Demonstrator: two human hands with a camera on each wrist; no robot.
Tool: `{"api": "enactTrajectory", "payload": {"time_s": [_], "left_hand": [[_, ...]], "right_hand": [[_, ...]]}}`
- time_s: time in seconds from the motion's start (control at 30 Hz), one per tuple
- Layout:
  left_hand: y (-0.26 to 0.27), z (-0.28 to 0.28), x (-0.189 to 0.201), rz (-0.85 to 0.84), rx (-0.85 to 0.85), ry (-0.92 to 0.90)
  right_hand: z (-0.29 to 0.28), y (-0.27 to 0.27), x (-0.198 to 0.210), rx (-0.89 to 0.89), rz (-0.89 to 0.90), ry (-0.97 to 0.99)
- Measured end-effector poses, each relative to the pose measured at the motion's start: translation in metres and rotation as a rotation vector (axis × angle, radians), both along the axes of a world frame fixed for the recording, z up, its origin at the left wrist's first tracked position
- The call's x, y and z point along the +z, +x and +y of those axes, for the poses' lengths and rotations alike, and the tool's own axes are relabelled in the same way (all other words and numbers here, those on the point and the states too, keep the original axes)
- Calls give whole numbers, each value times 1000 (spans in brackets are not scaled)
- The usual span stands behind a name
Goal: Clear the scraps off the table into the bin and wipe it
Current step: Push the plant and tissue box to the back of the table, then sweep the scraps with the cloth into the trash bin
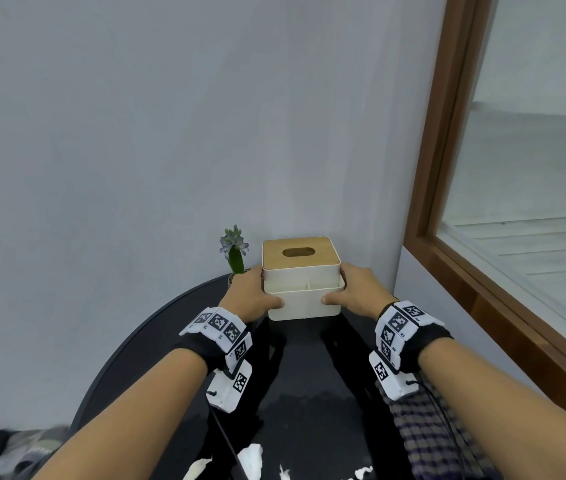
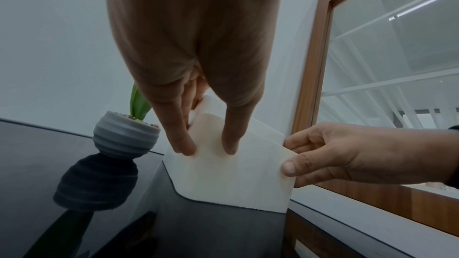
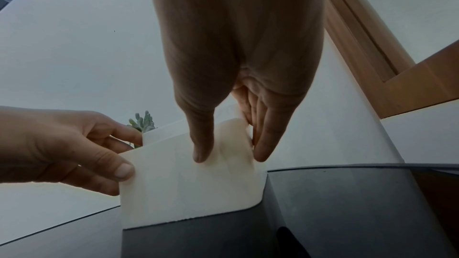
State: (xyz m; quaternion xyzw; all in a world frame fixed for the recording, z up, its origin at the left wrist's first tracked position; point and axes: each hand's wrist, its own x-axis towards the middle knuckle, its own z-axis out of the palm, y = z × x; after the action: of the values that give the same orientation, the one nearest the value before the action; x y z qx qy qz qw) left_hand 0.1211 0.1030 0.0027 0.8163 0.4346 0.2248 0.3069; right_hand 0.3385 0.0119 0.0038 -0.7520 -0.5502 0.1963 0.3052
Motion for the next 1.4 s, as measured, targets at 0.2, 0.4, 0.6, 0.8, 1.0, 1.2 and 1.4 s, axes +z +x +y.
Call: {"api": "enactTrajectory", "payload": {"time_s": [0.2, 0.4, 0.6, 0.8, 1.0, 1.2, 1.4], "left_hand": [[1, 2, -3, 16, 15, -2], [0, 1, -5, 32, 26, 7], [-10, -2, -2, 79, 47, -25], [-19, -18, 3, 200, 83, 11], [-43, -67, 3, 246, 55, 11], [-59, -97, 22, 242, 46, 63], [-90, -152, 24, 241, 40, 115]], "right_hand": [[0, -1, 1, 0, 4, 3], [-5, -3, 3, 3, -10, -3], [-20, -5, 9, 16, -62, -21], [-43, -10, 17, 10, -181, -43], [-94, -34, 18, 38, -268, -98], [-118, -51, 31, 89, -287, -76], [-165, -78, 26, 142, -313, -51]]}}
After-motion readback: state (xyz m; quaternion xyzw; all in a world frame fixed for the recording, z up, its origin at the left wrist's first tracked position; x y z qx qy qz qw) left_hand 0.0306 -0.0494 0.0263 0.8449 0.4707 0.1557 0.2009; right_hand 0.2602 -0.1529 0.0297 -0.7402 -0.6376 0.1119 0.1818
